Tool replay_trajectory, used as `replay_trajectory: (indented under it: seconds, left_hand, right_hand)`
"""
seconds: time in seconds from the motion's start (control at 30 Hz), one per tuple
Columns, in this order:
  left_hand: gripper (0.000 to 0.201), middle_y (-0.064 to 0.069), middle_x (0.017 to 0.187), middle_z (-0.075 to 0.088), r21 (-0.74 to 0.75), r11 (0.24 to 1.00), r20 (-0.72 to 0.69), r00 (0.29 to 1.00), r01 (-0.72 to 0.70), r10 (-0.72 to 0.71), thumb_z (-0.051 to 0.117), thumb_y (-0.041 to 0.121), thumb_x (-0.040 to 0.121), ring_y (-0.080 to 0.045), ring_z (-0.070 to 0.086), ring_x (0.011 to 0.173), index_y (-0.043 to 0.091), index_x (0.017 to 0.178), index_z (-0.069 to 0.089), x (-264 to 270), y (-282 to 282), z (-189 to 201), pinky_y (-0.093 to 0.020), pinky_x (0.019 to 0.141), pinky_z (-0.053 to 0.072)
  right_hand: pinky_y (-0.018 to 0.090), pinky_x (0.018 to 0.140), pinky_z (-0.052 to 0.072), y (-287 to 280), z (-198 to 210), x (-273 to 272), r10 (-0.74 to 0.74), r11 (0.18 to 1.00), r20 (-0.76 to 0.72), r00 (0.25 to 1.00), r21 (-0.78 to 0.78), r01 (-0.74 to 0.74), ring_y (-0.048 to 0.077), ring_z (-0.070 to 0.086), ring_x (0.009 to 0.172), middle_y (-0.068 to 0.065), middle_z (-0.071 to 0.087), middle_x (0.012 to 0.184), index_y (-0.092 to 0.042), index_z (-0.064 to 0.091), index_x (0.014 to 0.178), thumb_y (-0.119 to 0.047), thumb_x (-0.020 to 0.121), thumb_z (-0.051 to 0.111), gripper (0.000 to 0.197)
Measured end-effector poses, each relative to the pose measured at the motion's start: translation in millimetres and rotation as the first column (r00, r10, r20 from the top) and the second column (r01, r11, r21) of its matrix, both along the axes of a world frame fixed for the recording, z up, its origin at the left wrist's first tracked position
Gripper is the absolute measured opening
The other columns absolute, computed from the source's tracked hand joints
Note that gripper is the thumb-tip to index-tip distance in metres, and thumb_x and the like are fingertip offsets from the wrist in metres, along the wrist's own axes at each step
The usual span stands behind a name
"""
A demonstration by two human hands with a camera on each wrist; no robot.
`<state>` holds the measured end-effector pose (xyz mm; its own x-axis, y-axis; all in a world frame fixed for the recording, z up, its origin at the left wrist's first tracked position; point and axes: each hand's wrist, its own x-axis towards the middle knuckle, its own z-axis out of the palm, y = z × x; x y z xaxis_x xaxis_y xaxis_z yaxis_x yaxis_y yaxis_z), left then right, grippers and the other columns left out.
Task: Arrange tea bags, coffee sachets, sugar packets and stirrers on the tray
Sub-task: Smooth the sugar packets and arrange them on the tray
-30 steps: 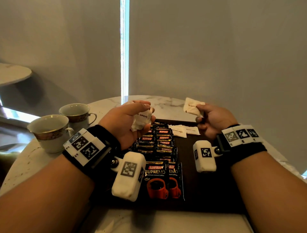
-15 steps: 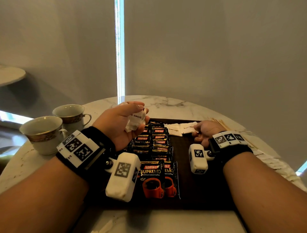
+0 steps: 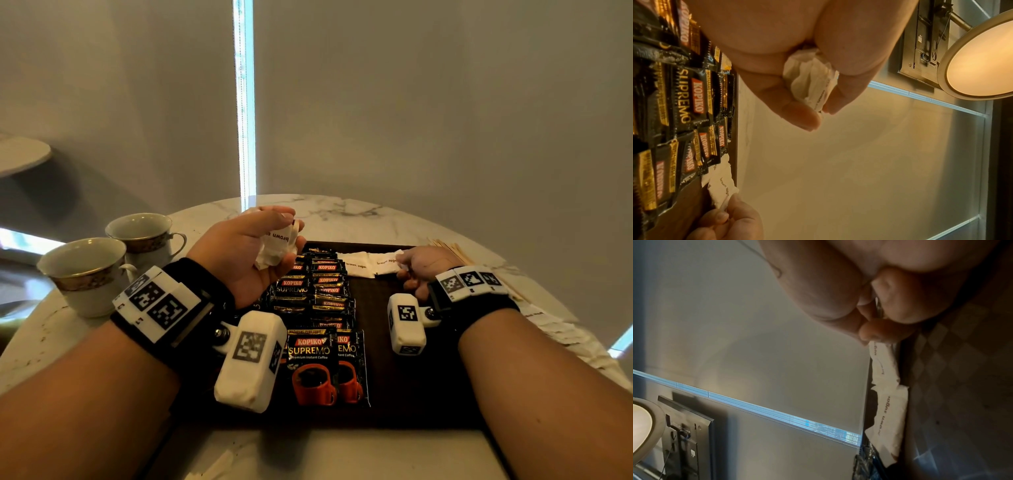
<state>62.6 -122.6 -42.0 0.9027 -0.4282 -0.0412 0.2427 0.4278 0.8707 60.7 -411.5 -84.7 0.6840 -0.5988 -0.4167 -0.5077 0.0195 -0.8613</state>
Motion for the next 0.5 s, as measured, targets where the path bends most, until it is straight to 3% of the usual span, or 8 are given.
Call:
replay_trajectory:
  seconds: [0.2, 0.3, 0.5]
  left_hand:
    - [0.013, -0.011, 0.096, 0.07, 0.0, 1.0, -0.004, 1.0, 0.013, -0.013, 0.063, 0.012, 0.091, -0.019, 0.069, 0.069, 0.011, 0.104, 0.066, 0.5, 0.1, -0.2, -0.024, 0.048, 0.052]
    - [0.014, -0.013, 0.102, 0.068, 0.004, 1.0, -0.011, 1.0, 0.014, -0.014, 0.062, 0.012, 0.091, -0.02, 0.068, 0.07, 0.01, 0.104, 0.067, 0.5, 0.3, 0.1, -0.024, 0.049, 0.052]
    - [0.016, -0.016, 0.108, 0.065, -0.005, 1.0, -0.028, 1.0, 0.009, -0.01, 0.062, 0.01, 0.087, -0.021, 0.068, 0.071, 0.009, 0.102, 0.068, 0.5, 1.6, 0.5, -0.025, 0.048, 0.052]
  right_hand:
    - [0.021, 0.034, 0.024, 2.5, 2.8, -3.0, -0.003, 1.0, -0.01, 1.0, -0.011, 0.003, 0.012, 0.033, 0.034, 0.005, 0.049, 0.062, -0.007, 0.059, 0.095, -0.023, 0.098, 0.055, 0.017]
    - [0.025, 0.041, 0.025, 2.6, 1.4, -1.4, -0.032, 0.999, 0.031, 0.999, -0.001, 0.032, 0.013, 0.036, 0.043, 0.004, 0.049, 0.059, -0.006, 0.061, 0.095, -0.022, 0.095, 0.056, 0.016]
    - [0.023, 0.041, 0.026, 4.1, 0.7, -0.6, -0.061, 0.998, 0.089, 0.994, 0.02, 0.06, 0.013, 0.041, 0.049, 0.006, 0.053, 0.067, -0.008, 0.059, 0.094, -0.018, 0.094, 0.055, 0.012]
